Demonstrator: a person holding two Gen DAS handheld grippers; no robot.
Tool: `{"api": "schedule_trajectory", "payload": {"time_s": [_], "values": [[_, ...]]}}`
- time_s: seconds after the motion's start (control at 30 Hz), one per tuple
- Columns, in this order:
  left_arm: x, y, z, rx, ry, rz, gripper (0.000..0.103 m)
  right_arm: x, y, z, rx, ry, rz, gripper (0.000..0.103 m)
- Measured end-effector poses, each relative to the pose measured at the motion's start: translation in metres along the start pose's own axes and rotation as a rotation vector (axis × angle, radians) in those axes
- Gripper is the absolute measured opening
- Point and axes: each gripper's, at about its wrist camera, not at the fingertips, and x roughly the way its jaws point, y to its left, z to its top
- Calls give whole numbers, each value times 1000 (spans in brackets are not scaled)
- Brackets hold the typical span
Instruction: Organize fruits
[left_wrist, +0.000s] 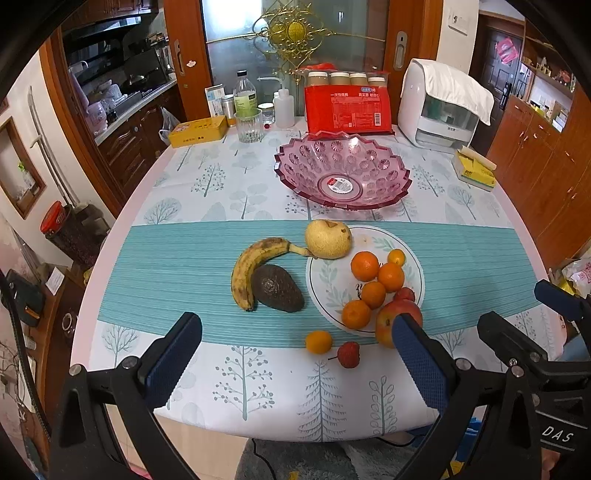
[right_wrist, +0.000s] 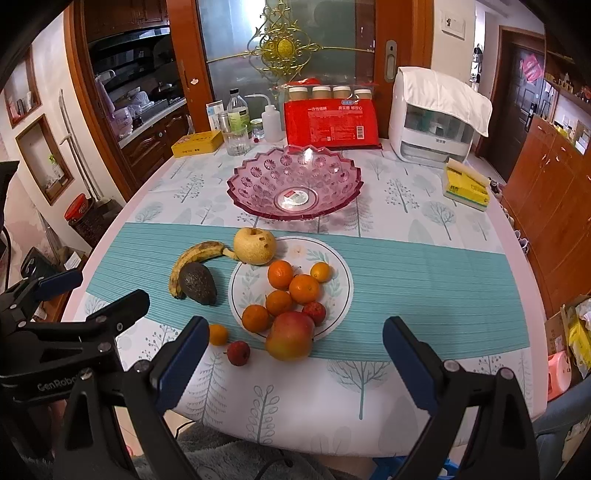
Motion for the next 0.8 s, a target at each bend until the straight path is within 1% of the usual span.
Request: {"api": "schedule_trajectory", "payload": {"time_s": [0.47, 0.8], "values": [[5, 7, 5, -18, 7, -31, 102, 5, 1, 1, 6, 16, 3, 96], [24, 16, 7, -18, 45, -17, 102, 24, 3, -4, 18, 67, 13, 96]]}}
